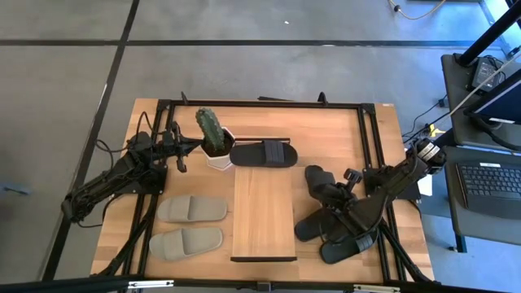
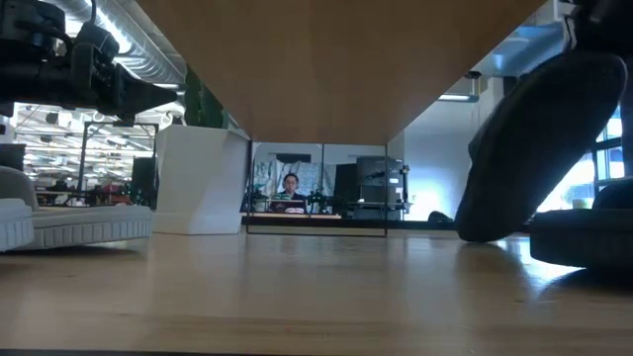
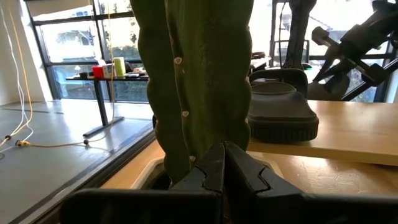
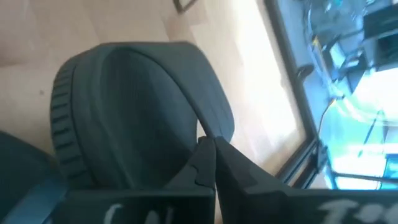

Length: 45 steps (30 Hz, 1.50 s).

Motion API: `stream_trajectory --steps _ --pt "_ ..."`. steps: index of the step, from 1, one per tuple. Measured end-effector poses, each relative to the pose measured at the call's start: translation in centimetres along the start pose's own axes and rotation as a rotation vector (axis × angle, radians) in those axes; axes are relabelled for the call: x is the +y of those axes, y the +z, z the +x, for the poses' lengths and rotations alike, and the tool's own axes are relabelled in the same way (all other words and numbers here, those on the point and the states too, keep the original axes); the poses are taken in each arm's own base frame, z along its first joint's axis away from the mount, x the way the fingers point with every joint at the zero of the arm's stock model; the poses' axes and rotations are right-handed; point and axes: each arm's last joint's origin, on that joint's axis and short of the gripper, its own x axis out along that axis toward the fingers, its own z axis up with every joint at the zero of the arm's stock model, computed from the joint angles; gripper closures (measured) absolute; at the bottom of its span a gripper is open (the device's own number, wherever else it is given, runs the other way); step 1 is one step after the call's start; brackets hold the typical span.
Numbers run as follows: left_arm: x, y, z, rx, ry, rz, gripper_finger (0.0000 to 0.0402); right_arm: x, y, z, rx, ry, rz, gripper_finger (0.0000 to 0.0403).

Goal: Pick and place slides into the shelf
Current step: Put the black slide on the shelf

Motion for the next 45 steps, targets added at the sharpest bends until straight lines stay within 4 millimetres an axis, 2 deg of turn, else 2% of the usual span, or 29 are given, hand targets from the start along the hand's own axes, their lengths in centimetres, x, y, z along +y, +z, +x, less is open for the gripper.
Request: stream_trajectory --steps 8,16,29,45 --pt "0.0 0.0 0.0 0.000 -0.001 0.000 0.0401 0.2 -0.2 -0.2 -0.006 0.012 -0.011 0.0403" --pt "0.0 0.0 0.0 0.000 -0.001 0.003 0.0401 2.0 -0.3 0.2 -0.003 0.151 0.008 0.0403" --pt "0.0 0.0 0.0 0.000 -0.001 0.004 0.0401 3.3 0.2 -0.2 -0.015 0.296 0.032 0.0403" --pt "0.0 0.0 0.0 0.000 -0.001 0.004 0.0401 4.3 0.6 -0.2 -0.039 0.356 0.042 0.0403"
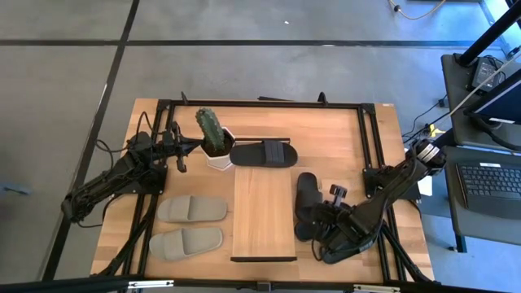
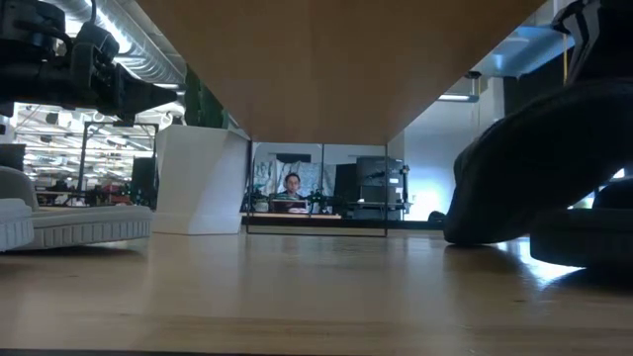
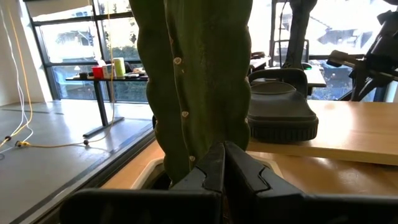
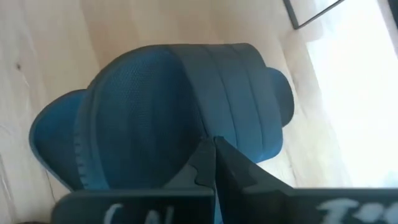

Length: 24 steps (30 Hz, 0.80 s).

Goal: Pick and place slides into the shelf
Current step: Put the black slide on the shelf

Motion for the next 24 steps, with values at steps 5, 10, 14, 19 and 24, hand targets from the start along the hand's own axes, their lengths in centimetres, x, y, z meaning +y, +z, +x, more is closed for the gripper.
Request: stream_trajectory --steps 5,10,14,19,24 --pt "0.0 0.0 0.0 0.000 0.000 0.000 0.0401 0.7 0.0 0.9 0.021 -0.006 -0.019 0.0403" --pt "0.0 0.0 0.0 0.000 0.000 -0.001 0.0401 1.4 0.0 1.4 0.015 0.005 -0.013 0.0403" --pt "0.0 0.0 0.0 0.000 0.000 -0.001 0.0401 1.7 0.0 1.7 0.023 0.020 -0.006 0.0403" --pt "0.0 0.0 0.0 0.000 0.000 -0.002 0.0401 2.1 -0.2 2.2 0.048 0.024 -0.012 0.0403" --pt "0.0 0.0 0.0 0.000 0.000 -0.002 0.0401 2.3 -0.3 2.4 0.062 0.022 -0.020 0.0403"
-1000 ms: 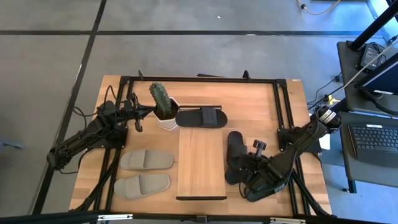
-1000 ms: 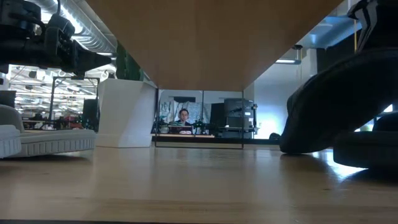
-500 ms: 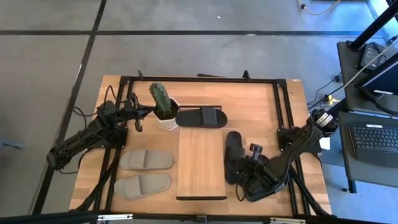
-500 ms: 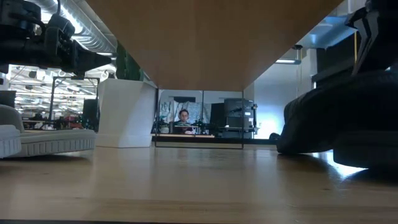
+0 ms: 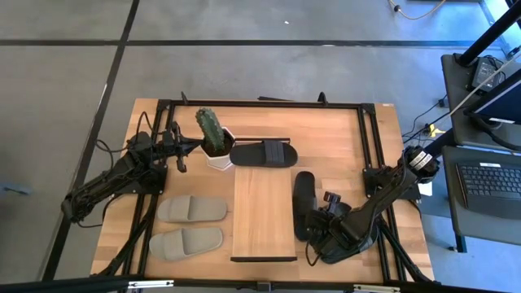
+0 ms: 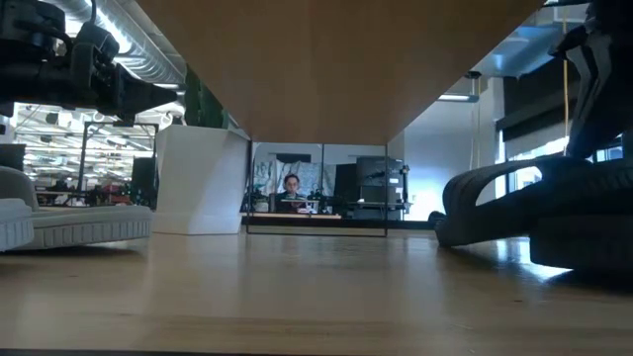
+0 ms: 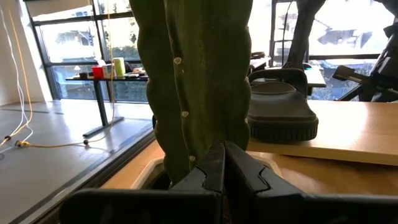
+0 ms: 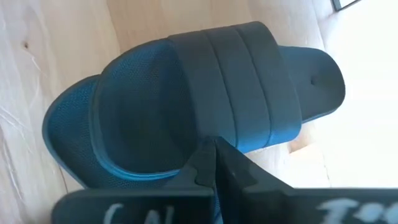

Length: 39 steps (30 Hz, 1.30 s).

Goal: Pick and place slides into the shelf
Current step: Put the black slide on the shelf

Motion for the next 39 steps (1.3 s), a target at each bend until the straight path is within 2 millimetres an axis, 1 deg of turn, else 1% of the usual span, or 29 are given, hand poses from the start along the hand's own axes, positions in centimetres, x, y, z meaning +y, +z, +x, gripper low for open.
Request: stream_trajectory --steps 7,13,17,22,25,28,33,36,39 --pt "0.0 0.0 0.0 0.000 0.000 -0.001 0.0401 0.0 0.0 0.0 0.003 -0.003 0.000 0.0394" --pt "0.0 0.0 0.0 0.000 0.000 0.000 0.0401 0.0 -0.2 0.0 0.047 0.017 -0.006 0.0379" --pt "0.0 0.0 0.0 0.000 0.000 0.002 0.0401 0.0 -0.3 0.0 0.090 0.043 -0.034 0.0347" --pt "0.0 0.0 0.0 0.000 0.000 0.002 0.0401 0.0 -0.4 0.0 0.106 0.040 -0.040 0.0283" --pt "0.0 0.0 0.0 0.000 0.000 0.002 0.0401 -0.2 -0.3 -0.3 0.115 0.025 -0.039 0.0246" --pt "0.0 0.0 0.0 0.000 0.000 0.002 0.0401 -0.2 0.2 -1.1 0.113 0.027 -0.044 0.0216" --pt "0.0 0.0 0.0 0.000 0.000 0.002 0.0401 0.3 1.4 -2.5 0.064 0.086 -0.001 0.0190" --pt "0.0 0.0 0.0 0.000 0.000 0.002 0.0401 0.7 2.1 -3.1 0.032 0.133 0.018 0.0185" --pt "0.0 0.0 0.0 0.000 0.000 0.002 0.0401 0.7 2.3 -3.4 0.022 0.141 0.003 0.0186"
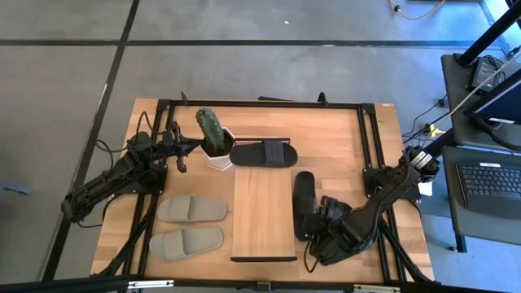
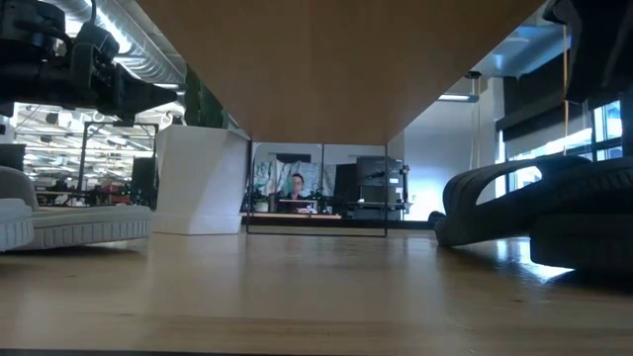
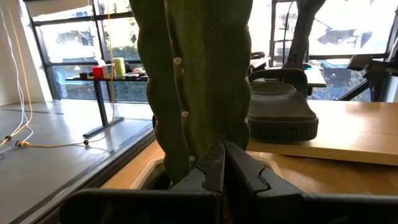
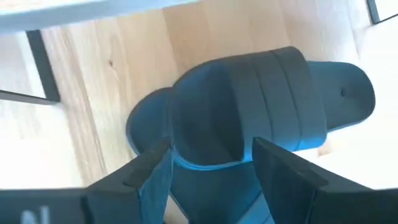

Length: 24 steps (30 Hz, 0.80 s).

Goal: Pick and place slides into the shelf
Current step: Put the black slide on the shelf

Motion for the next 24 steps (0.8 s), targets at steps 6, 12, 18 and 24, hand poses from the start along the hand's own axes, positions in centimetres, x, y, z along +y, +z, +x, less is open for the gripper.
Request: stream_trajectory --steps 6,12,18,24 --pt "0.0 0.0 0.0 0.000 0.000 0.000 0.0401 -0.6 -0.2 0.6 0.009 -0.049 -0.078 0.0186" --pt "0.0 0.0 0.0 0.000 0.000 0.000 0.0401 0.1 -0.5 2.7 0.014 -0.120 -0.187 0.0188" --pt "0.0 0.0 0.0 0.000 0.000 0.000 0.0401 0.8 -0.9 4.6 0.039 -0.187 -0.218 0.0188" --pt "0.0 0.0 0.0 0.000 0.000 0.000 0.0401 0.5 -0.9 4.7 0.003 -0.261 -0.207 0.0188"
